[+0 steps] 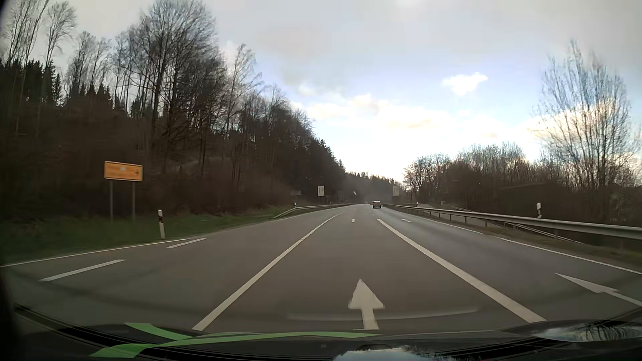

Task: Follow the waypoints while adhering to traffic rules and regulations

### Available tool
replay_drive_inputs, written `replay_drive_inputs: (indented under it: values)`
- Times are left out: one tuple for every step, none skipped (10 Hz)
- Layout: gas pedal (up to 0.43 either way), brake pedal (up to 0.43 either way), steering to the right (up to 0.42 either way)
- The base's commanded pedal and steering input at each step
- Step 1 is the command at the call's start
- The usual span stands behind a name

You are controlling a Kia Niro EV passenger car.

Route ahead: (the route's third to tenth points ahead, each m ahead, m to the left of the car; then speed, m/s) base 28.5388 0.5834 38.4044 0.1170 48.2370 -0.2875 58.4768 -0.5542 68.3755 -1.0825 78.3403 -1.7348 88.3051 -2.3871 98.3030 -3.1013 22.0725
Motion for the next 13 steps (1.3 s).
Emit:
replay_drive_inputs:
  values:
    - [0.220,0.000,0.006]
    - [0.220,0.000,0.006]
    - [0.220,0.000,0.006]
    - [0.228,0.000,0.006]
    - [0.228,0.000,0.006]
    - [0.228,0.000,0.006]
    - [0.240,0.000,0.005]
    - [0.240,0.000,0.005]
    - [0.260,0.000,0.005]
    - [0.260,0.000,0.005]
    - [0.260,0.000,0.005]
    - [0.260,0.000,0.005]
    - [0.260,0.000,0.005]
